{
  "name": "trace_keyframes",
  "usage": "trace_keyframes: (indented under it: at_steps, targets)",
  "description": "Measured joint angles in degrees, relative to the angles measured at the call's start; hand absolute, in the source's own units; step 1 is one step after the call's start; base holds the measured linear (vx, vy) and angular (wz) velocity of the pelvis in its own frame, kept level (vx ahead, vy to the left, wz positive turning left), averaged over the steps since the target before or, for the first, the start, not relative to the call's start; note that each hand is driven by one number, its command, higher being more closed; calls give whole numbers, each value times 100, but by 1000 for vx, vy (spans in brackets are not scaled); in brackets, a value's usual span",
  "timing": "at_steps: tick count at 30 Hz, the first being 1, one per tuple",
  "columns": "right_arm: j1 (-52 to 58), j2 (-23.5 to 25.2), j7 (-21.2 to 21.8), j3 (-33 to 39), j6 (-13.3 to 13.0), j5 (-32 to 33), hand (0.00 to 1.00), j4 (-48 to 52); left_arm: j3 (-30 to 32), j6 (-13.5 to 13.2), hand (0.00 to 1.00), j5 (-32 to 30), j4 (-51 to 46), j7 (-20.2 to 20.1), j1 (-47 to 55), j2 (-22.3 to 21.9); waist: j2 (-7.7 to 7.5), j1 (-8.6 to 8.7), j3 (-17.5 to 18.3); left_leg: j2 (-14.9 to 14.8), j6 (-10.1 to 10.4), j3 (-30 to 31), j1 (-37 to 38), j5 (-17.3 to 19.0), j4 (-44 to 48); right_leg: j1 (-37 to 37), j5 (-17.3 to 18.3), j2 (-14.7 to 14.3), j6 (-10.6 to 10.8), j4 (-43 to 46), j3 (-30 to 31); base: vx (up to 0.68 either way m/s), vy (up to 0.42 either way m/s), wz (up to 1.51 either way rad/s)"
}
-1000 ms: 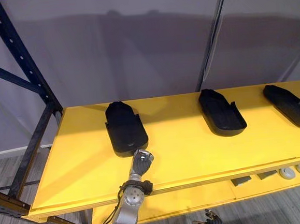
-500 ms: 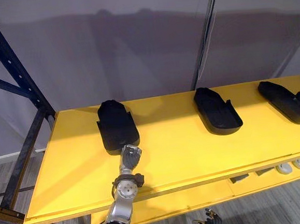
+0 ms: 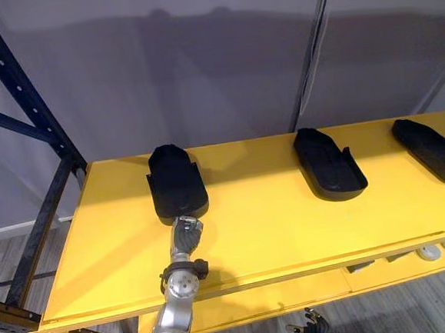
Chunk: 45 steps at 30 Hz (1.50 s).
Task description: Walk over and take plastic housings, then place them on the shelf
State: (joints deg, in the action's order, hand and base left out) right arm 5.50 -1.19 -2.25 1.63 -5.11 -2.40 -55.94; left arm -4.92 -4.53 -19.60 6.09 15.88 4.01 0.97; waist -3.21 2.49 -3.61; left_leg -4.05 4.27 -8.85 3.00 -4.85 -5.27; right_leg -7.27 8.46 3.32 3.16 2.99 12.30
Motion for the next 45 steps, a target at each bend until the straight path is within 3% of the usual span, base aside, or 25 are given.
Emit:
trace_keyframes:
  at_steps: [3, 7, 9, 15, 19, 23, 28, 29, 31, 36, 45]
  targets:
    - [11, 2, -5, -4, 0, 6, 0, -6, -57, -63, 100, 190, -1286, -8, 449, 112, -52, -83, -23, 16, -17, 122, -132, -13, 18, 36, -4, 2, 0, 37, -62, 13, -2, 19]
    - [124, 0, -75, -8, -3, 7, 0, 60, 432, -497, 100, 527, -2783, 180, 756, 145, -47, -264, 20, -11, -24, 219, -85, -16, 27, 21, -7, -38, 0, 223, -96, -2, -8, 14]
    - [158, 7, -107, -10, -2, 6, 0, 76, 738, -609, 100, 711, -3023, 303, 935, 94, -51, -330, 42, -29, -26, 277, -83, -4, 25, 19, -8, -59, 1, 301, -168, -35, -4, 17]
    - [426, 121, -118, 0, -1, -17, 0, 374, 1824, -571, 100, 1157, -3039, 469, 1842, -225, -64, -502, 111, -54, -61, 419, -123, 54, 1, 9, -12, -57, 6, 382, -448, -74, -9, 13]
    - [492, 103, -105, -16, 0, -26, 0, 394, 2423, -377, 100, 1258, -2311, 467, 1917, -307, -47, -616, 132, -114, -59, 432, -154, 55, 8, 37, -12, -111, 5, 437, -527, -94, -23, 11]
    - [484, 108, -86, -72, 15, -50, 0, 505, 2678, 14, 100, 1273, -1076, 397, 1923, -322, -57, -643, 134, -115, -55, 387, -265, 54, 52, 144, 54, -97, -93, 328, -625, -107, -22, 1]
    - [557, 114, -69, -63, 47, -81, 0, 595, 2715, 315, 100, 1019, 1317, 58, 1771, -268, -4, -628, 177, -96, -23, 252, -147, -135, 68, 93, 224, -73, 26, 423, -653, -67, 2, -1]
    - [556, 115, -69, -63, 47, -91, 0, 602, 2708, 324, 0, 1019, 1602, 9, 1729, -242, -9, -630, 174, -81, -23, 240, -142, -135, 57, 104, 239, -61, 32, 442, -650, 0, 0, 0]
    - [529, 112, -70, -59, 46, -92, 0, 601, 2703, 358, 0, 912, 2513, -98, 1606, -176, -11, -625, 176, -19, -27, 201, -142, -135, 33, 127, 263, -8, 51, 442, -621, -10, 26, -4]
    - [410, 92, -77, -15, 42, -91, 0, 437, 2695, 363, 0, 733, 3400, -263, 1371, -54, -6, -612, 172, 59, -45, 100, -114, -108, 31, 139, 276, 64, 68, 432, -493, 18, 27, -10]
    - [125, -30, -106, 61, 40, -89, 0, 23, 2303, 263, 0, 705, 4140, -436, 1006, 96, 84, -606, 76, 101, -75, 52, 35, -44, 8, -18, 258, 106, 28, 342, -370, 19, 0, -4]
